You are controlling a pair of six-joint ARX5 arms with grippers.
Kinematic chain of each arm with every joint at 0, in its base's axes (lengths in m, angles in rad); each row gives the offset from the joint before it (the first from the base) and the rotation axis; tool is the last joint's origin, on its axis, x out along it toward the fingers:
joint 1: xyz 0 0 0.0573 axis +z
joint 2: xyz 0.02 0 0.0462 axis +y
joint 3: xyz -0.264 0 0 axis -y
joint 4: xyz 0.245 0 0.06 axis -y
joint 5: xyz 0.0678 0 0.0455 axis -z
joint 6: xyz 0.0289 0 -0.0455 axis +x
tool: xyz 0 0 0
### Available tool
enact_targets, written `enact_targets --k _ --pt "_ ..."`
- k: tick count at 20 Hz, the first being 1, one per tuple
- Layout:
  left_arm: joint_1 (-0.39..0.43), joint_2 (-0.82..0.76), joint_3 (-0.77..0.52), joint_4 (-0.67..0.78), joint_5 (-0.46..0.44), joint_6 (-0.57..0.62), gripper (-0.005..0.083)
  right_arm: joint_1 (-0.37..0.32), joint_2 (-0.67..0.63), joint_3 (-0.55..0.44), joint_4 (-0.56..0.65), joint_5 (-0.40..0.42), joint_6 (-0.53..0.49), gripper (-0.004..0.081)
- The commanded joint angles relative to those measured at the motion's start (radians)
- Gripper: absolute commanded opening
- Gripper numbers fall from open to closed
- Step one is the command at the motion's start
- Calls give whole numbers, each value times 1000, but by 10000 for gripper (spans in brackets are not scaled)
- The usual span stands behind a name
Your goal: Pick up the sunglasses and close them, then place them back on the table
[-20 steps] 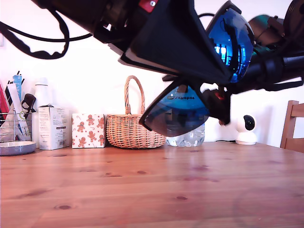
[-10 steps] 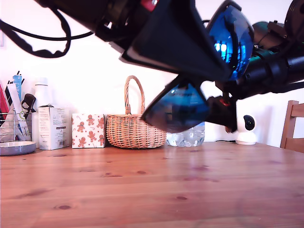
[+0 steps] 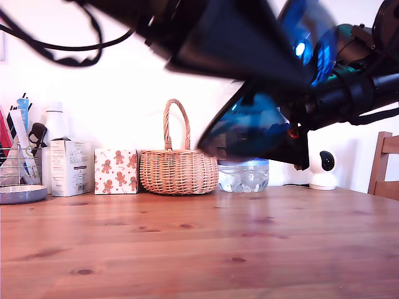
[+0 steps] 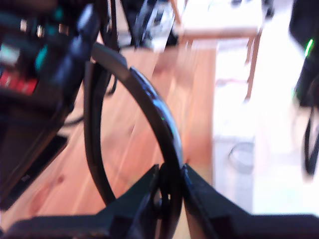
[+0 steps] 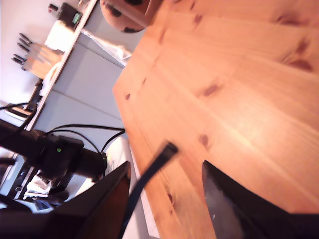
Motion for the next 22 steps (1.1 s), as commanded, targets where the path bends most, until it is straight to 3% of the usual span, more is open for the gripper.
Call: enact_targets --k 1,4,7,12,22 --pt "1 -10 6 24 9 -17 86 -2 9 -14 23 0 14 411" --pt "1 -10 6 35 27 -25 86 -1 9 -14 69 -16 50 411" --pt "2 -10 6 36 27 -26 86 7 9 -14 90 -99 72 410" --pt "16 -10 6 32 26 -26 86 6 9 -14 84 -211 76 410" --pt "96 -10 6 -13 31 -23 86 5 9 -14 68 -341 76 408"
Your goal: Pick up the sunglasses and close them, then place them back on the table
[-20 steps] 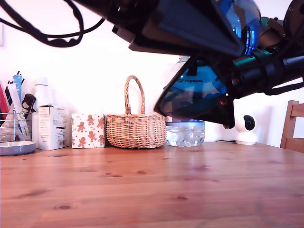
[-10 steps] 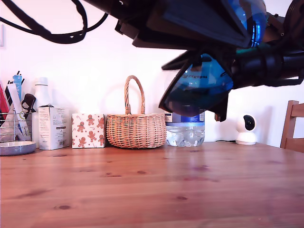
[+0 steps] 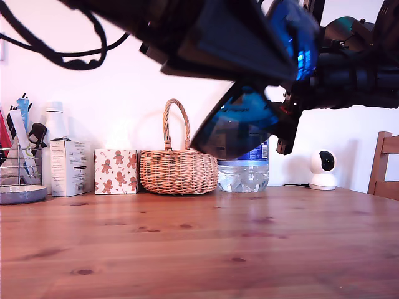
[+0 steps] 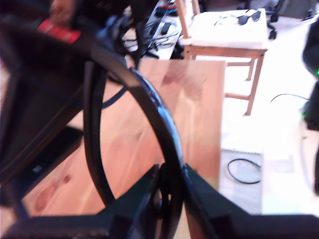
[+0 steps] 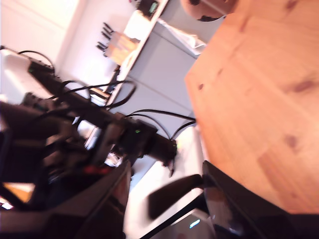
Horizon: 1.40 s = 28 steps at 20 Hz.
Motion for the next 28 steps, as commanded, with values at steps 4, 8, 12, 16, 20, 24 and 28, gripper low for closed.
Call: enact_targets --k 4,8,12,16,20,24,28 --pt "40 -10 6 -26 21 9 86 4 9 -14 -14 -90 1 408" --pt "72 -10 6 -26 32 18 86 4 9 -14 -52 -163 1 407" --pt "100 -10 6 -26 50 37 86 4 9 -14 -83 -164 -3 406" --pt "105 -10 6 -42 54 78 86 4 9 -14 -64 -150 -3 406" --pt "98 -10 6 -49 55 97 86 4 9 -14 4 -10 -2 406" --pt "83 -10 6 -70 54 123 86 2 9 1 65 108 2 406" --pt "81 -10 6 -95 53 129 86 -18 9 78 68 144 -4 406"
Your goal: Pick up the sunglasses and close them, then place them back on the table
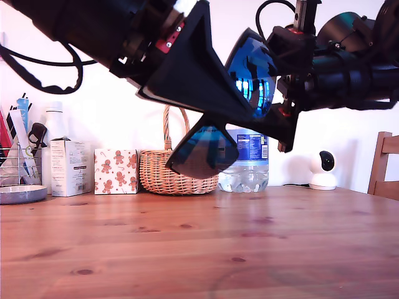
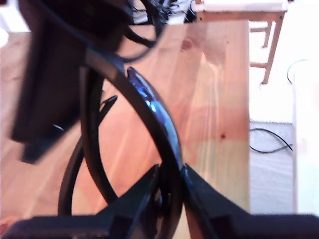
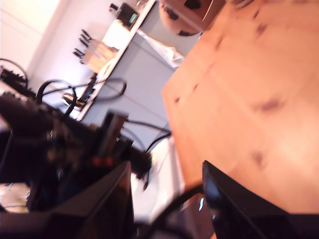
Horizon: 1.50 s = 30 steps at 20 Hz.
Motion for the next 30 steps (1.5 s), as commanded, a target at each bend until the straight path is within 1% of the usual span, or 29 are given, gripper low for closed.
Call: enact_targets --k 1,3,4,5,7,8,9,10,11,12,15,16,18,19,20,22,26,28,30 --pt "-2 -10 6 -10 0 19 86 -14 9 60 19 15 -11 406" --pt "-2 -10 6 -34 -7 23 86 -27 9 88 29 63 -13 399" --pt "-2 -10 6 -46 -8 23 86 -31 9 96 29 90 -19 370" --pt "-2 -10 6 -57 -13 23 86 -34 9 98 29 112 -19 290" --pt "2 -10 6 -82 -40 23 86 -39 9 98 10 156 -36 49" --pt "8 -10 6 -95 -52 23 86 -39 9 98 1 179 -63 -17" --pt "17 -10 6 -110 -56 23 86 -39 8 98 -2 202 -81 -10" --pt "29 -10 6 -126 -60 22 86 -38 5 98 -5 246 -90 -10" --pt "45 -10 6 -143 -60 18 86 -38 -3 98 -14 325 -104 -10" --pt "60 -10 6 -160 -60 19 86 -34 -13 98 -32 416 -126 -10" --pt "101 -10 6 -177 -59 18 86 -19 -51 97 -101 780 -211 -10" --pt "113 -10 6 -180 -58 19 86 -13 -65 95 -119 864 -239 -10" --pt "134 -10 6 -183 -53 19 86 -5 -94 79 -111 1041 -270 -10" --pt "143 -10 6 -183 -46 19 86 -5 -109 60 -94 1095 -275 -10" --pt "153 -10 6 -183 -37 19 86 -6 -128 29 -65 1136 -278 -10" --pt "171 -10 6 -184 -32 20 86 -35 -164 -41 -4 1150 -280 -10" --pt "198 -8 6 -184 -26 22 86 -151 -254 -208 118 1156 -252 -10" --pt "217 -8 6 -185 -9 15 86 -179 -327 -313 206 1216 -220 -10" --pt "239 -3 9 -194 22 -14 71 -182 -411 -403 259 1304 -217 -10"
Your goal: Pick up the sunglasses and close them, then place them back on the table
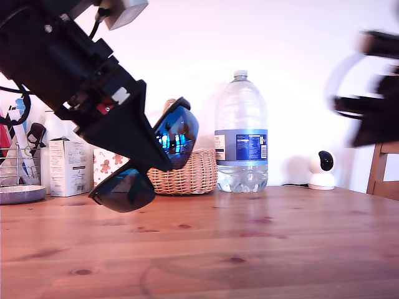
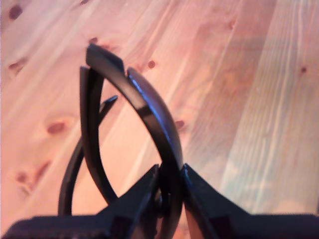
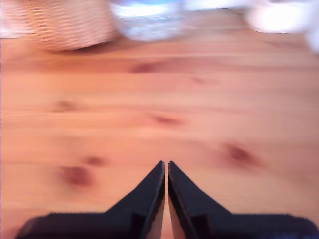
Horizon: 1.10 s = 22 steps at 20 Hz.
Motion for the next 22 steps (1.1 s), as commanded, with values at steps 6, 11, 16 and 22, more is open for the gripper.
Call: enact_targets --k 6,11,16,22 --pt "66 93 126 -152 89 -35 72 154 -286 -202 63 312 6 -10" --pt "96 272 340 -371 154 -68 72 278 -412 -272 53 494 -57 -10" --pt "106 435 496 -465 170 -68 72 213 -497 -340 27 372 -76 -10" --pt "111 458 510 -458 192 -87 72 -50 -552 -340 11 107 13 -10"
